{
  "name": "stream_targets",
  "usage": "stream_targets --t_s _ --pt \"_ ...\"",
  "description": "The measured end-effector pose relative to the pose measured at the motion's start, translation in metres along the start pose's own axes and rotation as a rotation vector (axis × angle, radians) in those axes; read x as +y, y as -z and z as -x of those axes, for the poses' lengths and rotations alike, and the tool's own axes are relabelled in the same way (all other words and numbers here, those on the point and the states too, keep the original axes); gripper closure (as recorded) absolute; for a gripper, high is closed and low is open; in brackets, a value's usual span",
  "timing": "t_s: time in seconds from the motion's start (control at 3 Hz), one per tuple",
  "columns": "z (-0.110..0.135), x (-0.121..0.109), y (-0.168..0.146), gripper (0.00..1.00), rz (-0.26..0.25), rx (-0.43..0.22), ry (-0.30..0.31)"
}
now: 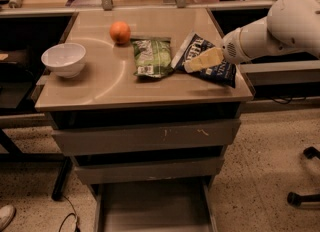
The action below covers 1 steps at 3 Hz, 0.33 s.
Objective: Pick blue chip bag from bottom drawer and place on counter
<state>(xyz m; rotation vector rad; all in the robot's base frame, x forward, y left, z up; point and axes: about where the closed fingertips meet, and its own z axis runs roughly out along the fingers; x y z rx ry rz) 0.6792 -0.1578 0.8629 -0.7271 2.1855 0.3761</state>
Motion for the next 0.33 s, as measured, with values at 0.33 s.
stream_targets --t_s 0.33 --pt "0.0000 0.0000 0.0000 0.00 0.000 0.000 0.000"
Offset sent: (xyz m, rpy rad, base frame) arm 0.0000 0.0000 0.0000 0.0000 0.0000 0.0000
